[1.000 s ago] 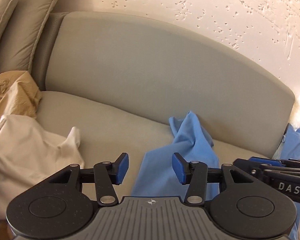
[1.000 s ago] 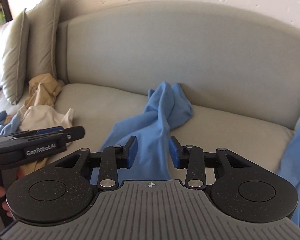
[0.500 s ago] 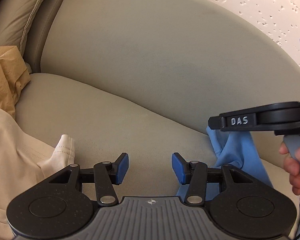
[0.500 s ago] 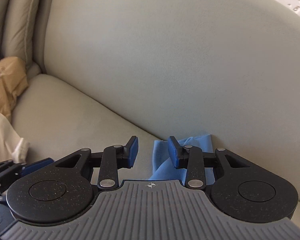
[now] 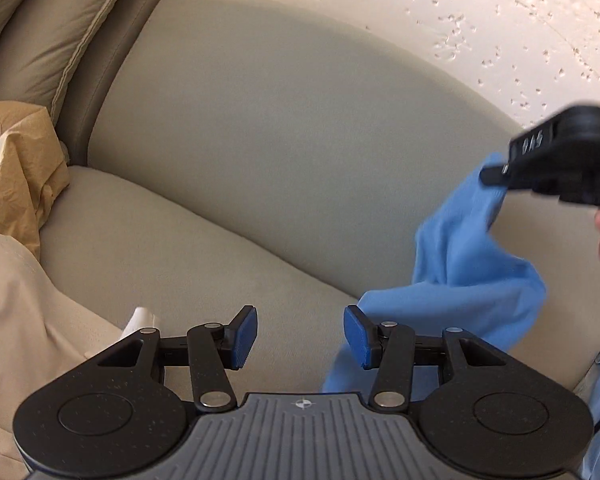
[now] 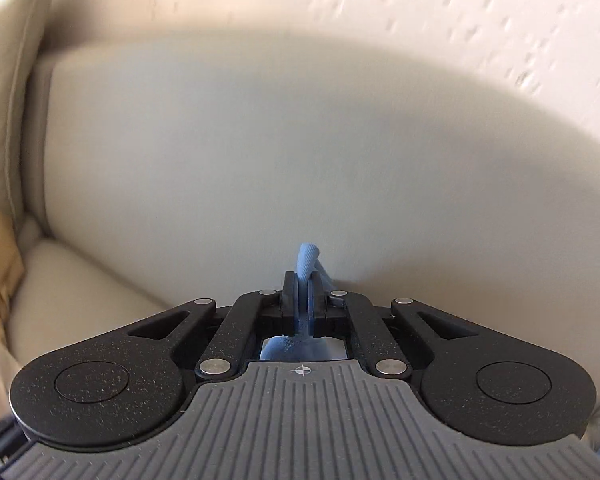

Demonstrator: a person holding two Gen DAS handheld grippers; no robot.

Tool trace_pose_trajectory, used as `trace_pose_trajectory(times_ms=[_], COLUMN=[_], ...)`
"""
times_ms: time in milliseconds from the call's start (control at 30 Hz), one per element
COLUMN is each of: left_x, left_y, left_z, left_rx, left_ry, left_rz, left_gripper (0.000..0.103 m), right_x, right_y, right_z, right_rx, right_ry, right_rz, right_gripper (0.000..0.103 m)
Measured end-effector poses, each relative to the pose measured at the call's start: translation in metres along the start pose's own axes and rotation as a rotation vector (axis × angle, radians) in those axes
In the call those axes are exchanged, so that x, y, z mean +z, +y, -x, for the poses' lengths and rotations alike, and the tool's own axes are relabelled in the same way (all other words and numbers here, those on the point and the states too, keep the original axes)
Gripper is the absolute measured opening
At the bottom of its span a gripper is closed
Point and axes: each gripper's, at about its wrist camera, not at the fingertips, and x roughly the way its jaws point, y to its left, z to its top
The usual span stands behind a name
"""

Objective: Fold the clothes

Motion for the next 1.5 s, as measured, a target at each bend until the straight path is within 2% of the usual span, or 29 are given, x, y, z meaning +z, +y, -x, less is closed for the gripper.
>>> trace_pose_trajectory(times_ms=[67, 167, 300, 400, 500, 700, 767, 833, 933, 1000, 1100, 1167, 1233, 1267, 1300, 1333, 1367, 1400, 1500], left_x=[0.001, 0.001, -0.005, -0.011, -0.02, -0.025, -0.024, -0.024, -0.024, -0.022, -0.018, -0.015, -0.012, -0.012, -0.012, -0.012, -0.013, -0.014, -0.017], left_y=[-0.007, -0.017, -0.025, -0.026, -0.026, -0.025, -0.026, -0.027, -0.029, -0.028, -0.032, -0.031, -0.03, -0.03, -0.03, -0.031, -0.033, -0.036, -0.042], left_z=[0.009, 0.015, 0.012, 0.0, -0.014, -0.025, -0.025, -0.025, -0.024, -0.022, -0.012, -0.006, -0.002, -0.001, 0.001, 0.002, 0.002, 0.002, 0.001], left_rx=[-0.008, -0.018, -0.067, -0.071, -0.081, -0.09, -0.094, -0.092, -0.095, -0.094, -0.098, -0.119, -0.148, -0.171, -0.193, -0.212, -0.223, -0.233, -0.26], left_ry=[-0.06, -0.108, -0.105, -0.052, 0.013, 0.073, 0.076, 0.081, 0.103, 0.101, 0.083, 0.07, 0.066, 0.075, 0.084, 0.091, 0.095, 0.098, 0.077], left_rz=[-0.028, -0.071, -0.115, -0.135, -0.132, -0.118, -0.119, -0.125, -0.119, -0.112, -0.098, -0.091, -0.084, -0.076, -0.068, -0.063, -0.067, -0.071, -0.094], left_gripper=[0.048, 0.049, 0.051, 0.051, 0.051, 0.051, 0.051, 0.051, 0.051, 0.051, 0.051, 0.049, 0.037, 0.034, 0.03, 0.023, 0.018, 0.013, 0.013], right_x=[0.033, 0.057, 0.067, 0.062, 0.055, 0.034, 0.031, 0.027, 0.026, 0.028, 0.029, 0.025, 0.016, 0.006, -0.005, -0.018, -0.032, -0.054, -0.101], right_y=[-0.004, 0.004, 0.019, 0.03, 0.022, -0.013, -0.02, -0.025, -0.025, -0.03, -0.038, -0.045, -0.051, -0.051, -0.051, -0.049, -0.047, -0.043, -0.034], right_z=[0.027, 0.037, 0.035, 0.022, 0.006, -0.016, -0.021, -0.025, -0.023, -0.014, 0.002, 0.022, 0.044, 0.049, 0.053, 0.052, 0.051, 0.047, 0.03], right_rx=[-0.017, -0.021, -0.039, -0.097, -0.15, -0.235, -0.248, -0.272, -0.324, -0.331, -0.298, -0.233, -0.138, -0.085, -0.032, 0.013, 0.045, 0.075, 0.116], right_ry=[-0.129, -0.191, -0.248, -0.295, -0.268, -0.193, -0.179, -0.18, -0.182, -0.175, -0.149, -0.109, -0.054, -0.005, 0.047, 0.105, 0.151, 0.209, 0.264], right_rz=[-0.035, -0.009, 0.048, 0.195, 0.263, 0.172, 0.158, 0.149, 0.166, 0.142, 0.08, 0.048, 0.023, 0.023, 0.023, 0.027, 0.029, 0.029, 0.031], right_gripper=[0.003, 0.003, 0.003, 0.004, 0.004, 0.008, 0.017, 0.038, 0.061, 0.063, 0.074, 0.074, 0.07, 0.065, 0.045, 0.021, 0.01, 0.006, 0.006])
